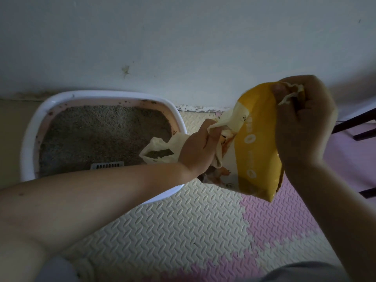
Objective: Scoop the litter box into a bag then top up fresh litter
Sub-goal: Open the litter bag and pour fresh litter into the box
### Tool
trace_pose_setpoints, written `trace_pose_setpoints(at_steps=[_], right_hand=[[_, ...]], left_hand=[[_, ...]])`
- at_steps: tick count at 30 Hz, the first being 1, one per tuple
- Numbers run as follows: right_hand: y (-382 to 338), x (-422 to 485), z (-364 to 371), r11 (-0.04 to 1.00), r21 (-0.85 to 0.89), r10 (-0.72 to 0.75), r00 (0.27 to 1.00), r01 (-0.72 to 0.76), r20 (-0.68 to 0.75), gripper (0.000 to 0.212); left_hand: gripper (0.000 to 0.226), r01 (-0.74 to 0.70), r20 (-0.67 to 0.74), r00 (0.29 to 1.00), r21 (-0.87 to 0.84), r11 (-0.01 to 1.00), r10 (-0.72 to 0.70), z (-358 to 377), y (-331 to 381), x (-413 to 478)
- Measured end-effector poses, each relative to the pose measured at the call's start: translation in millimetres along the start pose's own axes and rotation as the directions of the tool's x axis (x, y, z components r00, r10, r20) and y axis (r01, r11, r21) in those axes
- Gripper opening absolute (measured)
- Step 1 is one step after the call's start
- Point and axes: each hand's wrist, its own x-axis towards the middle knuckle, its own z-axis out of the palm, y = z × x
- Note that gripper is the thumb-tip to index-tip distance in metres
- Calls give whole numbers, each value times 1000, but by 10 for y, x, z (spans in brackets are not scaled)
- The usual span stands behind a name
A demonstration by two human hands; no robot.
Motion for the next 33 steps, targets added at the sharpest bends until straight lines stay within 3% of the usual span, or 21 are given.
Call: trace_pose_setpoints(at_steps=[2,6,9,13,20,25,33], right_hand=[[11,6,-3,999,29,33,999,-33,6,10],[-53,-48,102,996,-11,-93,994,94,52,10],[-85,-32,159,995,-9,-94,993,95,72,11],[-166,-20,185,977,-14,-211,976,212,55,10],[-239,28,225,976,9,-219,975,219,50,13],[-127,18,317,997,71,-14,996,8,86,20],[-305,4,374,993,87,-91,993,85,70,29]], left_hand=[[45,-1,30,1000,19,1000,1,-13,15,0],[41,49,-4,999,-25,998,-50,10,-9,-4],[38,91,6,996,-9,996,-91,36,31,-10],[39,135,-67,987,-149,980,-146,85,75,-40],[36,175,-101,973,-267,948,-208,127,163,-39],[46,235,-10,971,-187,954,-241,123,171,-23],[45,214,-47,973,-179,960,-225,87,193,-76]])
